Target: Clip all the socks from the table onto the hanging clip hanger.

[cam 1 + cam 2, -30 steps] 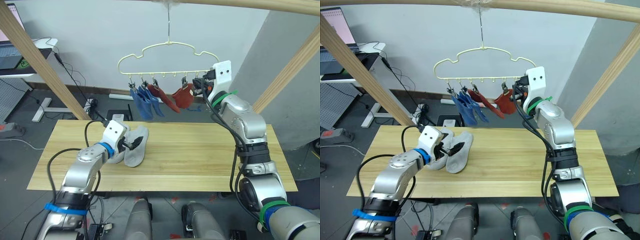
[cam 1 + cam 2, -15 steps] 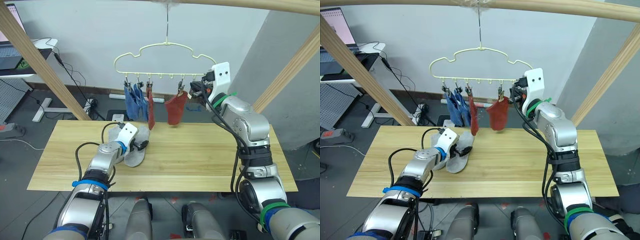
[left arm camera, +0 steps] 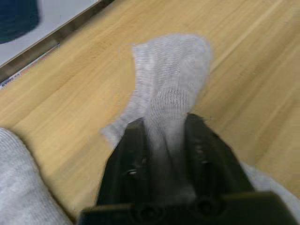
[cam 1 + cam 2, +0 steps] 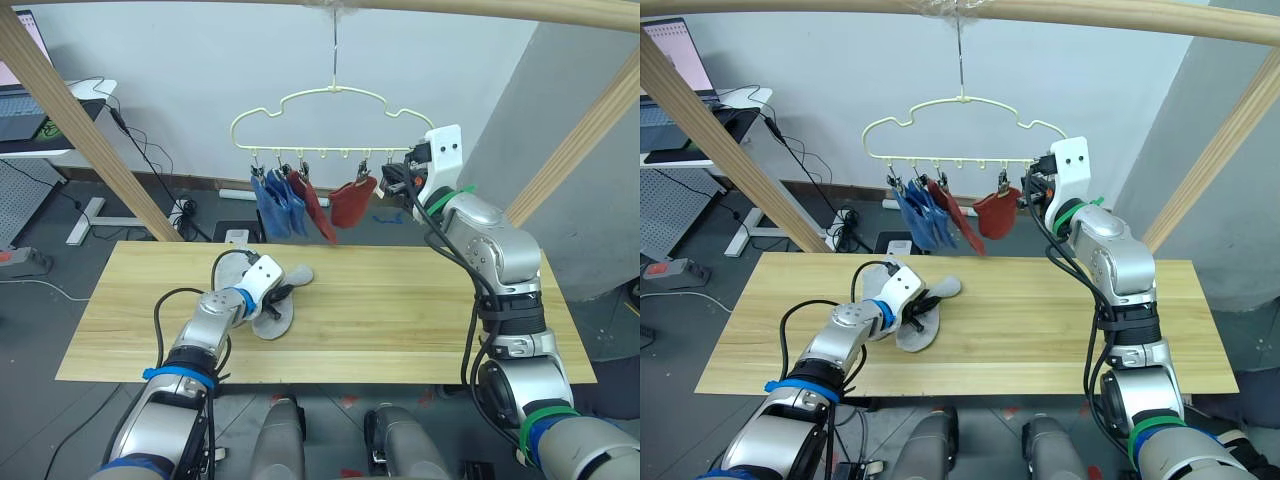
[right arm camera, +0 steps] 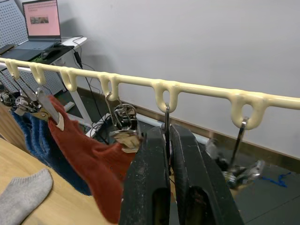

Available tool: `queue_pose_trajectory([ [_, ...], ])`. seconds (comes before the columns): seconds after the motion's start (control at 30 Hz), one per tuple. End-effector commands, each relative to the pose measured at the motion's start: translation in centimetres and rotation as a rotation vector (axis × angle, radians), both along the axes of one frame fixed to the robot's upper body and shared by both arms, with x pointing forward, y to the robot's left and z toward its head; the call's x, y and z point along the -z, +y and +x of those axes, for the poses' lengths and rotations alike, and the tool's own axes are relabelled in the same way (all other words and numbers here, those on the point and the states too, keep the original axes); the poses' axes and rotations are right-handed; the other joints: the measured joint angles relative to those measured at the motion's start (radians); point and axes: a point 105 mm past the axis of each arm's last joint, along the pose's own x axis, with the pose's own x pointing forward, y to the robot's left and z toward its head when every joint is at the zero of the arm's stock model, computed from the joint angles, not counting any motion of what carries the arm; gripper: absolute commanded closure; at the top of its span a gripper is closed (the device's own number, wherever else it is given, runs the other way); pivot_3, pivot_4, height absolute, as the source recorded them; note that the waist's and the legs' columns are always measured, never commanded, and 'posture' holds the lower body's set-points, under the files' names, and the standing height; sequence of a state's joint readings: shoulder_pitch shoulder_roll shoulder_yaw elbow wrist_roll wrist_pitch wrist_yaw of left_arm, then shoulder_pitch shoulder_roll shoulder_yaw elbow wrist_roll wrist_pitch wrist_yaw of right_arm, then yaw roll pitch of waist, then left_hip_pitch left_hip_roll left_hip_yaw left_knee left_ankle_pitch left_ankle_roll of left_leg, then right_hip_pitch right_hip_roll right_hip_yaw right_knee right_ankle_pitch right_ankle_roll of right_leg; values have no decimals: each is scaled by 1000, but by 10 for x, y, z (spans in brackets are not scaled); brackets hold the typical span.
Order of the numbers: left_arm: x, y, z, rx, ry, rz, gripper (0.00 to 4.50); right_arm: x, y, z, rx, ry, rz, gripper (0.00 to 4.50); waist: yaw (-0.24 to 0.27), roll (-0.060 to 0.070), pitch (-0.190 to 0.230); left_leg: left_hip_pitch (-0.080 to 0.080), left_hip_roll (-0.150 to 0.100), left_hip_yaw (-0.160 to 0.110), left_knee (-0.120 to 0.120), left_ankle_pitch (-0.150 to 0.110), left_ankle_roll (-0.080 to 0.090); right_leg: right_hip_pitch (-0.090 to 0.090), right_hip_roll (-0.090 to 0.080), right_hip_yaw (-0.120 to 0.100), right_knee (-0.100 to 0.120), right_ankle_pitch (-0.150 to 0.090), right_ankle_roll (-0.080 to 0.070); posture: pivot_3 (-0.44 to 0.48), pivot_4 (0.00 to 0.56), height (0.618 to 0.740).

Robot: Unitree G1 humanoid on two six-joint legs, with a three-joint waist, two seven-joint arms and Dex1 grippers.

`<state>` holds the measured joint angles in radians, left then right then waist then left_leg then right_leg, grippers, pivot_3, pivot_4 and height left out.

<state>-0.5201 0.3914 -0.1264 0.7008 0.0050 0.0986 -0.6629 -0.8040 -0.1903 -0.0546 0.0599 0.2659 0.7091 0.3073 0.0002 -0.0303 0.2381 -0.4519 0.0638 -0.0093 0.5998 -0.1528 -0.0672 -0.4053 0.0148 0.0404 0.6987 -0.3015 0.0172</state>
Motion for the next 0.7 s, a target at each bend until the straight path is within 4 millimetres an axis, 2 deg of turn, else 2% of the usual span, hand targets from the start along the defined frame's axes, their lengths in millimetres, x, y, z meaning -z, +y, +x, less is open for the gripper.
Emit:
queue_pose_trajectory([
  [0.03,-4,-11,-5,44,-21,-21,4479,-8,-4,-2,-4,-29,-2,4500,0,0,0,0,0,0,0,0,0,0,0,0,0,0,0,40,196,740],
  [0.1,-12,-19,-6,65,-48,-68,4495,-9,-6,-1,0,-28,-2,4500,0,0,0,0,0,0,0,0,0,0,0,0,0,0,0,40,196,740],
  [0.23,-69,-60,-14,220,-224,-306,4495,-13,-11,0,-12,27,36,4500,3,0,0,-1,0,0,0,0,0,0,0,0,0,0,0,37,202,740],
  [0.37,-103,-85,-23,343,-355,-357,4495,-16,-17,-1,-25,147,117,4500,0,0,0,0,0,-1,2,0,0,0,0,0,1,0,0,30,210,740],
  [0.53,-132,-109,-20,377,-478,-390,4495,-29,-16,-6,-62,266,227,4500,-1,0,0,0,0,0,3,0,0,0,0,0,2,0,0,19,215,740],
  [0.7,-136,-120,-13,360,-511,-387,4495,-34,-9,-14,-90,328,277,4500,-3,0,0,-1,0,0,3,0,0,0,0,1,2,0,0,9,217,740],
])
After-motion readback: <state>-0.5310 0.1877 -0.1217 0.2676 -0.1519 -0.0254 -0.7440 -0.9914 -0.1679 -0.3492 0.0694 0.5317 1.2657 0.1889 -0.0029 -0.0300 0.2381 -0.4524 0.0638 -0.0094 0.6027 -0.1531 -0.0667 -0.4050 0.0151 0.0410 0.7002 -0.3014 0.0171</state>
